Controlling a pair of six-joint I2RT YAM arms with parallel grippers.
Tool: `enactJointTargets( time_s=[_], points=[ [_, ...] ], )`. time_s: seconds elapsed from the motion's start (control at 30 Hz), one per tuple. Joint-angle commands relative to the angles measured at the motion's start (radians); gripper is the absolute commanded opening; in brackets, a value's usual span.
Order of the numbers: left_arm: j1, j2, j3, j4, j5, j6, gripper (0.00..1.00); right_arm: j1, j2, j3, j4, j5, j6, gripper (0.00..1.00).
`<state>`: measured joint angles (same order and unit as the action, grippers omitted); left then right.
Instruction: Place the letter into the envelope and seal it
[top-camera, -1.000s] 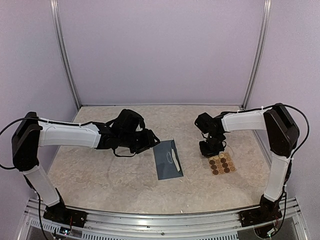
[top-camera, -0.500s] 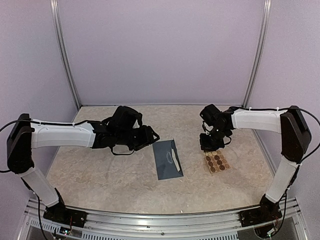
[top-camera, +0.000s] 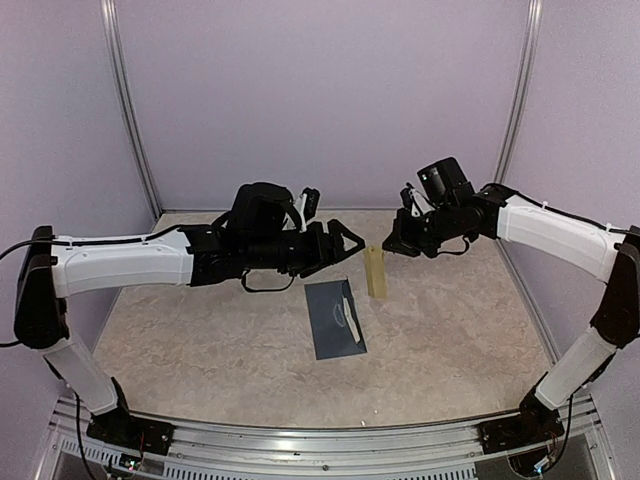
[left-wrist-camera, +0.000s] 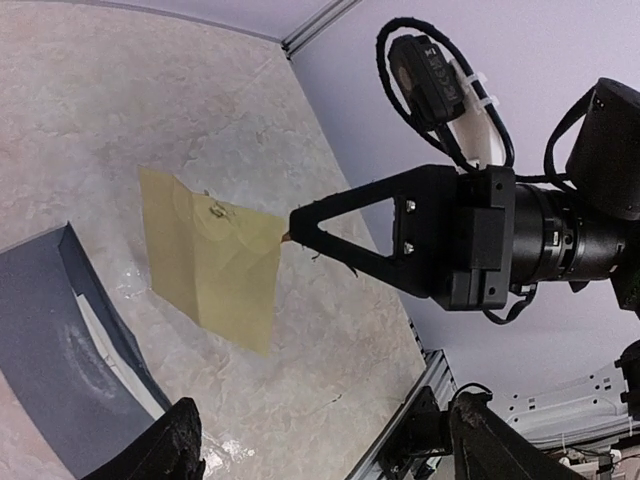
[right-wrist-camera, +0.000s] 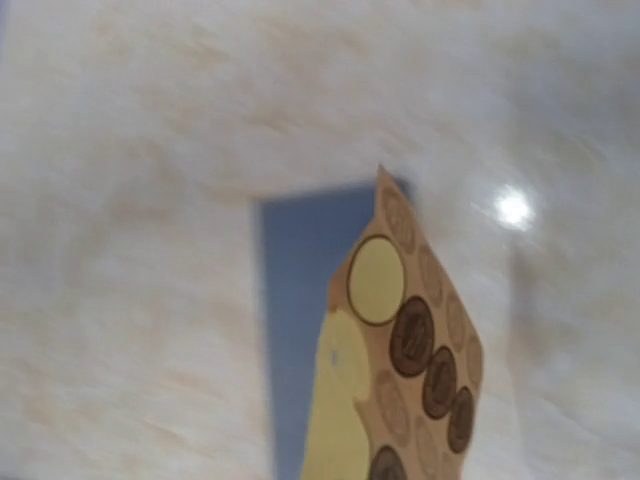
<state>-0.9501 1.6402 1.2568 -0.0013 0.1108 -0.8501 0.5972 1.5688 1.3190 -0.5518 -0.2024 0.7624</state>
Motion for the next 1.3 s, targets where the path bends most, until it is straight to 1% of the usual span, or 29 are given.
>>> enactJointTargets(
  time_s=[0.0,0.17,0.33,0.43,0.5,0.53,0.67,0.77,0.87,1.07,1.17,1.27],
  points=[
    [-0.013,0.068,0.069,0.021,0.046,0.014,0.83,0.038,-0.012,0.102,0.056,0.017,0.069,0.00],
    [-0.019,0.129,0.124,-0.033,0.021,0.020,0.87,0.060,-0.004,0.154,0.091,0.029,0.118,0.00],
    [-0.019,0.172,0.177,-0.078,-0.023,0.039,0.92,0.090,0.025,0.227,0.048,0.070,0.121,0.00],
    [-0.019,0.194,0.214,-0.104,-0.050,0.053,0.93,0.101,0.034,0.244,0.044,0.074,0.124,0.00],
    [-0.021,0.210,0.244,-0.136,-0.075,0.067,0.90,0.105,0.041,0.254,0.044,0.074,0.128,0.00],
    [-0.021,0.222,0.258,-0.153,-0.093,0.071,0.87,0.107,0.046,0.259,0.043,0.072,0.128,0.00],
    [-0.030,0.247,0.304,-0.222,-0.178,0.092,0.62,0.115,0.061,0.281,0.032,0.071,0.124,0.00],
    [-0.036,0.259,0.332,-0.271,-0.232,0.105,0.48,0.117,0.068,0.291,0.032,0.070,0.124,0.00],
    [-0.038,0.270,0.353,-0.308,-0.262,0.115,0.41,0.117,0.075,0.297,0.031,0.068,0.122,0.00],
    [-0.038,0.302,0.401,-0.358,-0.299,0.124,0.35,0.120,0.080,0.301,0.031,0.063,0.120,0.00],
    [-0.041,0.313,0.417,-0.374,-0.308,0.126,0.27,0.122,0.082,0.300,0.030,0.065,0.118,0.00],
    [-0.045,0.314,0.419,-0.379,-0.318,0.128,0.16,0.121,0.082,0.297,0.028,0.065,0.117,0.00]
  ],
)
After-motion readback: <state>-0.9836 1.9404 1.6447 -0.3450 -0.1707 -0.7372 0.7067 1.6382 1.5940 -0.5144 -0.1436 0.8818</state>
